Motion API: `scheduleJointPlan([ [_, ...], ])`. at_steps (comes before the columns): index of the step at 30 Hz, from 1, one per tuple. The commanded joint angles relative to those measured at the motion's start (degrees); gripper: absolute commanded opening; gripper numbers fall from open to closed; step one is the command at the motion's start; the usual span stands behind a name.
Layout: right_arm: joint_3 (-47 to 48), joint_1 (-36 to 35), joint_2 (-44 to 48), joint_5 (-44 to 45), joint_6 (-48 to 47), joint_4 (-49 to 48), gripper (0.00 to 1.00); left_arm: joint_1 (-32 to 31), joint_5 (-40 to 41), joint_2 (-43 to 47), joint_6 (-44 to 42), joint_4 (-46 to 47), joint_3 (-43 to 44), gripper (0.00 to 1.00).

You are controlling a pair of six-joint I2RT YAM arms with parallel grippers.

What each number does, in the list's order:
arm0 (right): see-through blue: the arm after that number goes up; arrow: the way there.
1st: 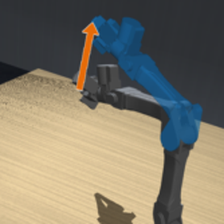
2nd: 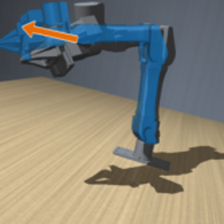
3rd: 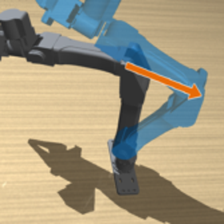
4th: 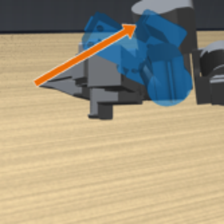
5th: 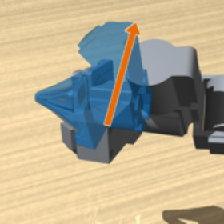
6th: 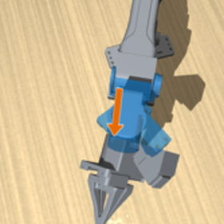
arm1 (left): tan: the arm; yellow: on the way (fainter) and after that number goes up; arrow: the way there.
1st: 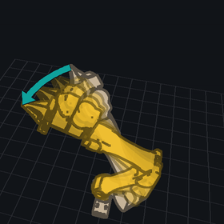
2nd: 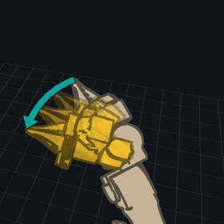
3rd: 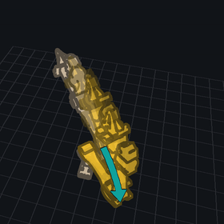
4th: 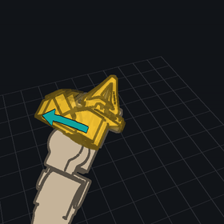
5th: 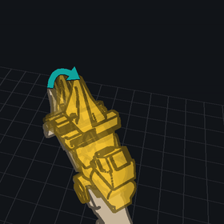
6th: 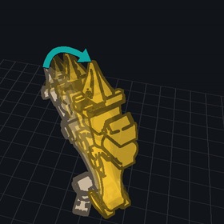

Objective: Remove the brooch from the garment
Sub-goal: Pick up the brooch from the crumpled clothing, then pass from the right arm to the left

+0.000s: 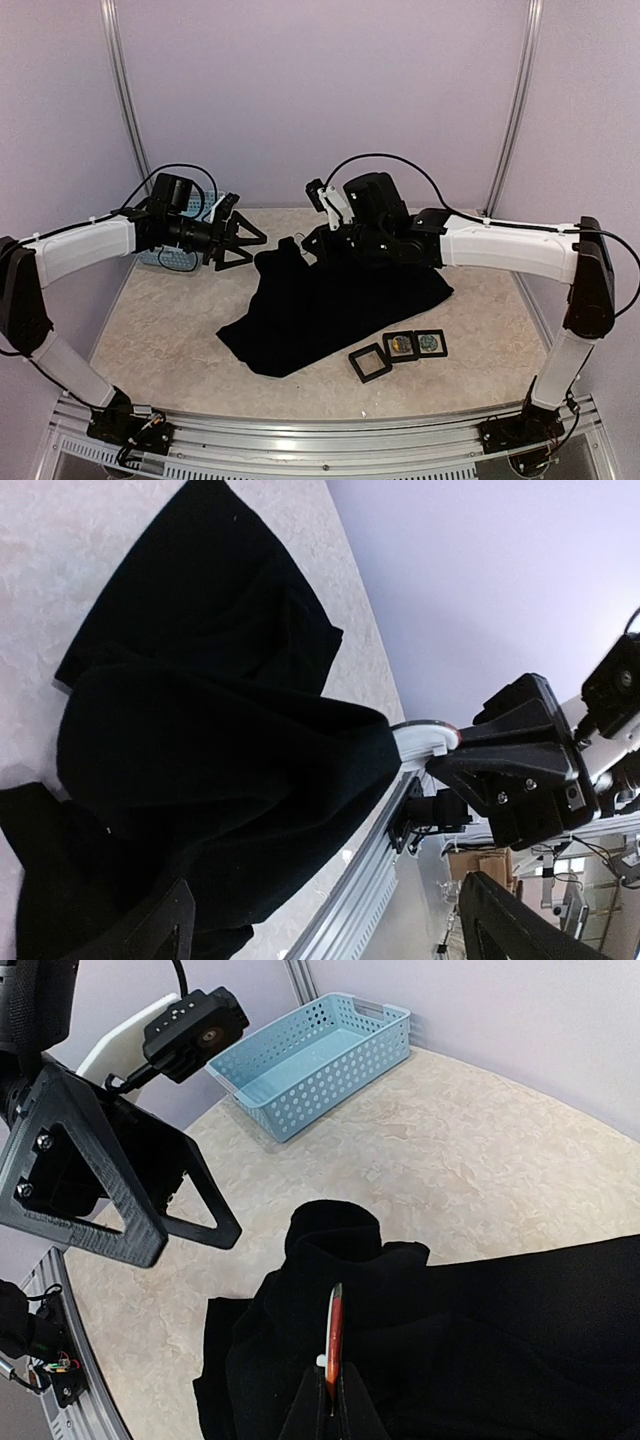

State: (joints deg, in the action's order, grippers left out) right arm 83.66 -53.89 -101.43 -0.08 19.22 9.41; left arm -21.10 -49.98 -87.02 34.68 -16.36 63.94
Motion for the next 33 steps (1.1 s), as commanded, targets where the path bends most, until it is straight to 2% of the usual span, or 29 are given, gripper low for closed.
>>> scheduleJointPlan([
  [1, -1.72, 2.90, 2.27, -11.49, 0.42, -3.78, 0.00, 1.63, 1.17, 3.83, -9.24, -2.19, 2.34, 0.92],
  [8, -1.74, 7.16, 0.38, -27.66, 3.25, -5.09, 0.00, 0.70, -8.84, 2.23, -17.84, -3.03, 5.44, 0.96],
  [16, 1.54, 8.33, -2.96, -38.79, 1.98, -0.23, 0.00, -2.11, -11.66, -1.28, -21.06, -3.50, 7.32, 0.93],
  [20, 2.27, 8.45, -4.71, -44.07, 2.73, -0.38, 0.00, -2.49, -11.99, -2.93, -23.75, -5.88, 8.01, 0.86],
  [24, 3.06, 8.44, -6.08, -46.15, 2.94, -0.21, 0.00, -3.63, -13.42, -4.79, -25.36, -8.90, 9.28, 0.72],
  [33, 4.71, 8.40, -8.13, -49.53, 2.86, 0.98, 0.00, -6.95, -12.01, -6.90, -25.71, -10.67, 9.45, 0.58],
])
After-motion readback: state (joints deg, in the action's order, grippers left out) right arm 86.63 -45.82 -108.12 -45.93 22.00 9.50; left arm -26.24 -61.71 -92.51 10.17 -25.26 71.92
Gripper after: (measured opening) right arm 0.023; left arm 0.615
